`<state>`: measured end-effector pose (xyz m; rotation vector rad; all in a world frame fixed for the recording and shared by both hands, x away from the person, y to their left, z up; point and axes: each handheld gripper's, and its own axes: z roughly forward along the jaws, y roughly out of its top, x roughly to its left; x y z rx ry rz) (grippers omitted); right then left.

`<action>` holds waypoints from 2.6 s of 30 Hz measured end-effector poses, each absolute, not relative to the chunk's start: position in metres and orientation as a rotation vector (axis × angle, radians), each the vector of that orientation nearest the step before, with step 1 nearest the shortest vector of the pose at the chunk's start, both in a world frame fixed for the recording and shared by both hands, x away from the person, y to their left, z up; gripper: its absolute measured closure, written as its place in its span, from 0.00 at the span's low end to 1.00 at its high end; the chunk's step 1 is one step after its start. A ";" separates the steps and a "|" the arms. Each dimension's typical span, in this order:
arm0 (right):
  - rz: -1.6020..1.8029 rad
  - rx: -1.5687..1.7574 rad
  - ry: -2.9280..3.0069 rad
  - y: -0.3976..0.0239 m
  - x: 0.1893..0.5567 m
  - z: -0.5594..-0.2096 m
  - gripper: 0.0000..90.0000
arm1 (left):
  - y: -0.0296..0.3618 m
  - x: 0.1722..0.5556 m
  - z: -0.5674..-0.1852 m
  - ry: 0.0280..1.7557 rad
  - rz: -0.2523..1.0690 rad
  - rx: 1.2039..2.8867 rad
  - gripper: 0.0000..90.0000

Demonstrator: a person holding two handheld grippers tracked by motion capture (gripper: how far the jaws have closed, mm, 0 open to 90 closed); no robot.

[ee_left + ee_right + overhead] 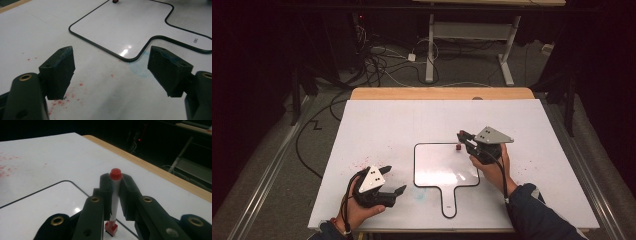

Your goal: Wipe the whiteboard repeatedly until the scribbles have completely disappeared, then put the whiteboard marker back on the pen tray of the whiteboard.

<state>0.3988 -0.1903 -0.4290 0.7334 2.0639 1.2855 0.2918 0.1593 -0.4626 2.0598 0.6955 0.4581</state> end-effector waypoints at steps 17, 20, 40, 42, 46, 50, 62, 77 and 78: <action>1.333 0.779 2.083 -0.206 0.390 -0.419 0.91 | 0.160 0.293 -0.464 0.707 0.461 2.061 0.23; 1.381 0.802 2.064 -0.218 0.383 -0.408 0.91 | 0.160 0.294 -0.464 0.707 0.459 2.061 0.23; 1.347 0.907 2.260 -0.277 0.323 -0.357 0.91 | 0.161 0.293 -0.462 0.702 0.475 2.061 0.23; 1.317 0.954 2.333 -0.274 0.330 -0.365 0.91 | 0.160 0.292 -0.462 0.697 0.478 2.067 0.23; 1.273 1.037 2.431 -0.265 0.349 -0.385 0.90 | 0.158 0.295 -0.462 0.692 0.476 2.076 0.23; 1.335 1.173 2.455 -0.263 0.373 -0.401 0.90 | 0.155 0.298 -0.463 0.687 0.473 2.080 0.23; 1.220 1.389 2.405 -0.252 0.425 -0.446 0.78 | 0.153 0.298 -0.465 0.685 0.470 2.099 0.23; 0.988 1.259 2.422 -0.240 0.425 -0.464 0.62 | 0.152 0.297 -0.465 0.675 0.468 2.111 0.24; 0.979 1.245 2.418 -0.240 0.424 -0.464 0.62 | 0.153 0.297 -0.465 0.676 0.469 2.110 0.24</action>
